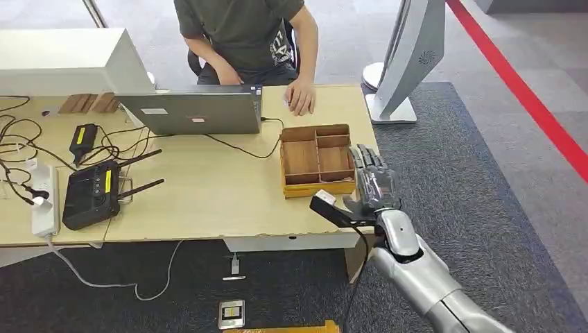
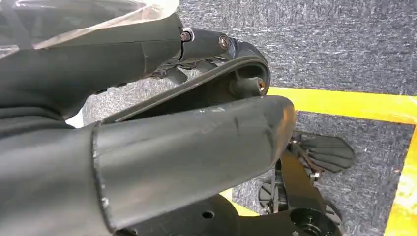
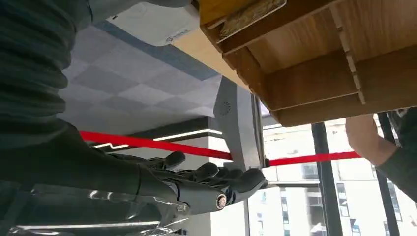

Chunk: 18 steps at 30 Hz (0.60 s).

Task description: Pass the card to the sensor for recognition and then transmit it.

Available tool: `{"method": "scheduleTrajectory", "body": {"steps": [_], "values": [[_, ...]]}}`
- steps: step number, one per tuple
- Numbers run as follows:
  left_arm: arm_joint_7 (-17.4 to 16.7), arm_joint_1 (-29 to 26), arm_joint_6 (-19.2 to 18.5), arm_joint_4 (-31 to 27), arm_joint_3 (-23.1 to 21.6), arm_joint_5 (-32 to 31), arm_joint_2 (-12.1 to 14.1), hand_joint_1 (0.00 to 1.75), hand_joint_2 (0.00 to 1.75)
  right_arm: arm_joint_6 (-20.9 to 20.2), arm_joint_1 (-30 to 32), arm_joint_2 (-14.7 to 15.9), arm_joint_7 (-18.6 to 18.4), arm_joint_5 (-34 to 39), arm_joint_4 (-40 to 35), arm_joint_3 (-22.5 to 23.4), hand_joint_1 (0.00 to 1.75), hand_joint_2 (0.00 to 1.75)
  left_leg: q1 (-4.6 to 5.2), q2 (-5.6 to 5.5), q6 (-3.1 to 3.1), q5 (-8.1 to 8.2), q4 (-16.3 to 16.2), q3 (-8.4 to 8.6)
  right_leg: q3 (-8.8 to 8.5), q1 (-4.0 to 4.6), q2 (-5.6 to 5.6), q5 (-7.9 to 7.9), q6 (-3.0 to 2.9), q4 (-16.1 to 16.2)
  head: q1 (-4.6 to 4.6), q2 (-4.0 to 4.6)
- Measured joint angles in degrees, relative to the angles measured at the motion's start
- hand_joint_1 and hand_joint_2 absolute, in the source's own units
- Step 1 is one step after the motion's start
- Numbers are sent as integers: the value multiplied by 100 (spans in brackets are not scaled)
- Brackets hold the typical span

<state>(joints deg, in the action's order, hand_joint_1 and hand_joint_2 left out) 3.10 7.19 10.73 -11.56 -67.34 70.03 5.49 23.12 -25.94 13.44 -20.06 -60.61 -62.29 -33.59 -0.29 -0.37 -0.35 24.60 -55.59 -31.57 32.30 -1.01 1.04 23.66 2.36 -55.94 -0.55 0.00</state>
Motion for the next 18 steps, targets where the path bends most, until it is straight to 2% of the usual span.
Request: {"method": "scheduleTrajectory", "body": {"steps": [6, 18], "values": [[2, 1, -50, 0, 0, -79, 2, 0, 0, 171, -180, -157, -4, -6, 468, 0, 0, 175, 0, -1, 0, 0, 0, 0, 0, 0, 0, 0, 0, 0, 0, 0], [20, 1, -96, 0, -2, -140, 2, 0, 0, 396, -324, -247, 52, 31, 1222, 46, 0, 175, 1, -1, 0, 0, -1, 0, 0, 0, 0, 0, 0, 1, 0, 0]]}}
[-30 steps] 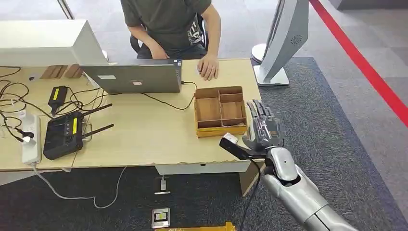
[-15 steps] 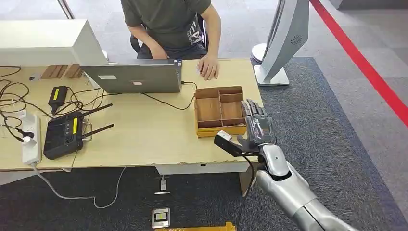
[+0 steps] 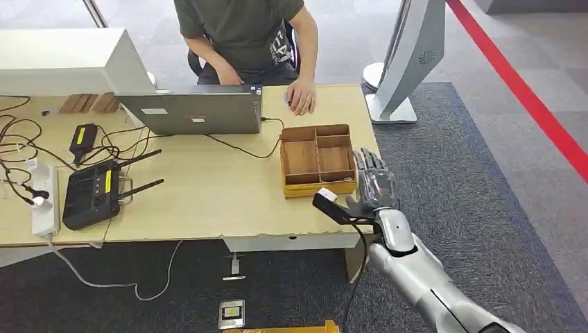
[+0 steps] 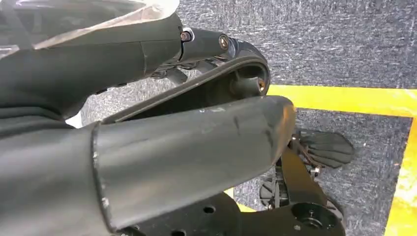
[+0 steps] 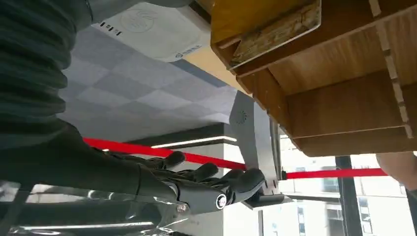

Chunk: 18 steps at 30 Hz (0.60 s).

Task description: Pass the card to the sensor for recognition and then transmit it.

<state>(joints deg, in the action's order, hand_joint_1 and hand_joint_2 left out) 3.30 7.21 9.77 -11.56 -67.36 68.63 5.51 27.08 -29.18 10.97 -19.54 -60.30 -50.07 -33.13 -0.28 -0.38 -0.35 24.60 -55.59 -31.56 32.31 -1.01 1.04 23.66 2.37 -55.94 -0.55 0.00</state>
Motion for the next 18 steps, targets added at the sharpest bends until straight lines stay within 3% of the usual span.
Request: {"method": "scheduleTrajectory", "body": {"steps": [18], "values": [[-11, 1, -35, 0, 2, -35, 0, 0, 0, 0, -51, -214, 39, -245, 415, 46, 0, 175, -1, 0, 0, 0, 0, 0, 0, 0, 0, 0, 0, -1, 0, 0]]}}
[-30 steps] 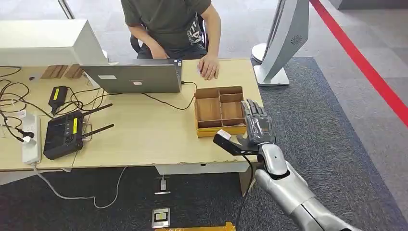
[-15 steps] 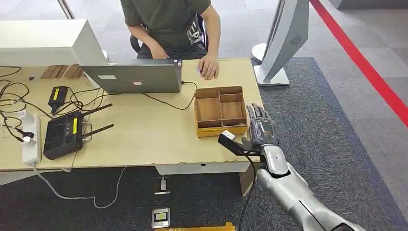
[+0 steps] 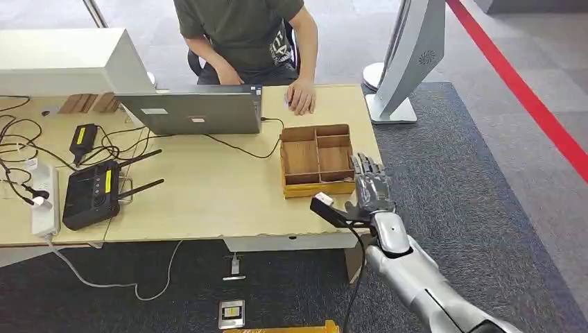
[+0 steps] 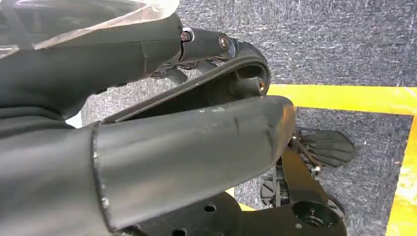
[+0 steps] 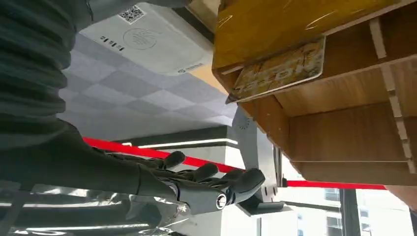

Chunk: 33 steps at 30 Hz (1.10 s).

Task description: Pass the card to the sensor for recognition and then transmit it.

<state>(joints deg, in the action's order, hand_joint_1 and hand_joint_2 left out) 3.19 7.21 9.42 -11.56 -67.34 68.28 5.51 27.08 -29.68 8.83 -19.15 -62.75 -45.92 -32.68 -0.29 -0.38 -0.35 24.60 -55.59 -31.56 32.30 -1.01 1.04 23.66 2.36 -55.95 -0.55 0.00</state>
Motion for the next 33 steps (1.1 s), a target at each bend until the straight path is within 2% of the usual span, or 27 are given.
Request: {"method": "scheduleTrajectory", "body": {"steps": [11, 33], "values": [[0, 0, 0, 0, -2, 2, 0, 0, 0, -4, -68, -157, -13, -125, 107, -9, 0, 175, 0, 0, 0, 0, 0, 1, 0, 0, 0, 0, 0, 0, 0, 0], [-17, 0, 15, 0, 0, 77, 0, 0, 0, -22, -190, -267, 0, -194, 402, -28, 0, 175, 0, 1, 0, -1, 0, 1, 0, 0, 0, -1, 0, -1, 0, 0]]}}
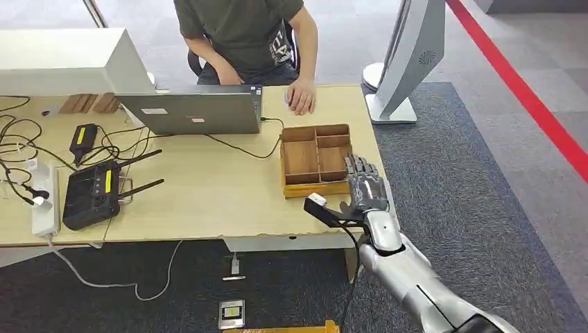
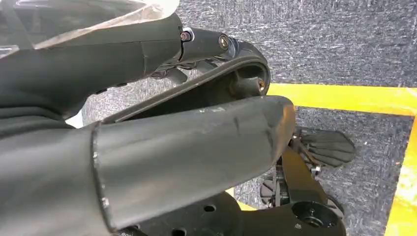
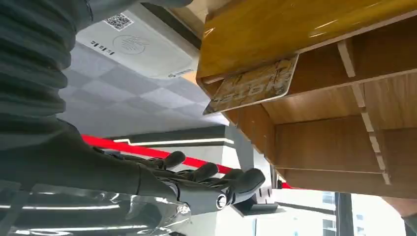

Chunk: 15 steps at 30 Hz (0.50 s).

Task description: Pass the card to the sensor for recognition and then transmit it.

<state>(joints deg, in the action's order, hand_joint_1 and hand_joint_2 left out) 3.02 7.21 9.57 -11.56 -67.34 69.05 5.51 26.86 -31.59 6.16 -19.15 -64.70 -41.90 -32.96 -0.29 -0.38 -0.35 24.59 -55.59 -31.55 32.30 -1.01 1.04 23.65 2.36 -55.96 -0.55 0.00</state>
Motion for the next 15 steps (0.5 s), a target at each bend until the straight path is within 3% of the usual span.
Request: {"method": "scheduleTrajectory", "body": {"steps": [10, 11, 12, 13, 15], "values": [[-46, 0, 48, 0, 0, 30, 0, 0, 0, 4, -79, -90, 81, 28, 232, -52, 0, 175, 0, 0, 0, 0, 0, 0, 0, 0, 0, 0, 0, 0, 0, 0], [-46, -1, 50, 0, 0, 35, 0, 0, 0, 9, -83, -98, 81, 26, 249, -61, 0, 0, 0, 0, 0, 0, 0, 0, 0, 0, 0, 0, 0, 0, 0, 0], [-46, -1, 57, 0, 2, 37, 0, 0, 0, 15, -89, -112, 81, 26, 273, -68, 0, 0, 0, 0, 0, 0, 0, 0, 0, 0, 0, 0, 0, 0, 0, 0], [-48, -1, 59, 0, 2, 37, 0, 0, 0, 20, -101, -120, 81, 26, 306, -72, 0, 175, 0, 0, 0, 0, 0, 0, 0, 0, 0, 0, 0, 0, 0, 0], [-61, 0, 61, 0, 4, 37, 0, 0, 0, 22, -119, -136, 81, 24, 367, -79, 0, 175, 0, 0, 0, 0, 0, 0, 0, 0, 0, 0, 0, 0, 0, 0]]}}
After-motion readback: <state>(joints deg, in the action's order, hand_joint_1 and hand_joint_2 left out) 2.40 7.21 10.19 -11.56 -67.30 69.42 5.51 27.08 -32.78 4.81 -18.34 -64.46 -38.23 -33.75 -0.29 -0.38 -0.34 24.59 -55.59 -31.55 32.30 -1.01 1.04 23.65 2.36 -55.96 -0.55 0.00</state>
